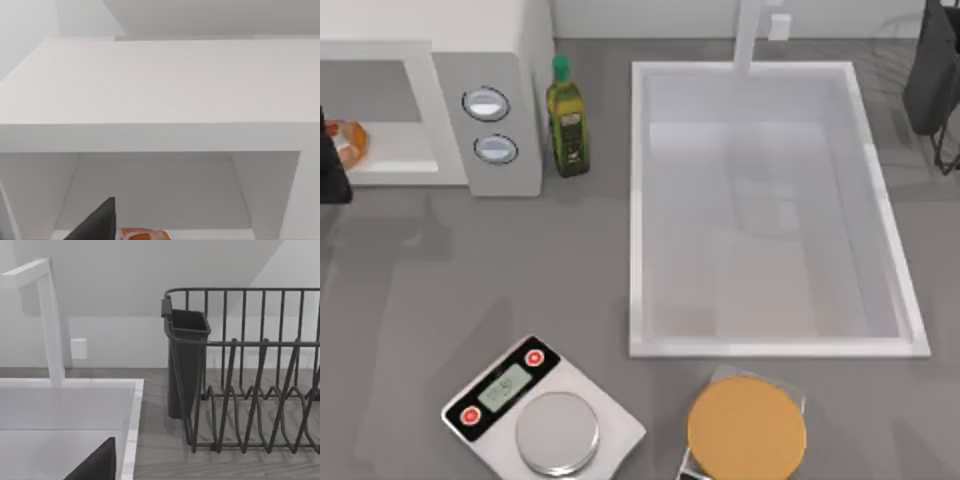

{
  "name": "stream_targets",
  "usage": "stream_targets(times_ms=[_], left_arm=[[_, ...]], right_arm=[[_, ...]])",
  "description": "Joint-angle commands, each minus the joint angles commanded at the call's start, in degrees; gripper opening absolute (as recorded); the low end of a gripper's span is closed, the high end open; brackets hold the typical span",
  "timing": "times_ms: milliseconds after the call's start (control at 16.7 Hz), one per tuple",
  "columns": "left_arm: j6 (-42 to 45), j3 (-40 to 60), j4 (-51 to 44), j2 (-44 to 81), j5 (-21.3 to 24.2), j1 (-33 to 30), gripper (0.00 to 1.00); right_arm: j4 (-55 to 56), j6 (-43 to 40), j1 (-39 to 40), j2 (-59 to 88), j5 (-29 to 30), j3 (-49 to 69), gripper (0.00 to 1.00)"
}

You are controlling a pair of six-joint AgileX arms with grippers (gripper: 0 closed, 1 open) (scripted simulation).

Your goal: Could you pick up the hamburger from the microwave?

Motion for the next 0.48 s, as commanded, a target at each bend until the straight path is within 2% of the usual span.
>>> stream_targets(times_ms=[480], left_arm=[[1.7,18.0,24.6,52.6,4.2,3.6,1.0]], right_arm=[[0.0,0.0,0.0,0.0,0.0,0.0,1.0]])
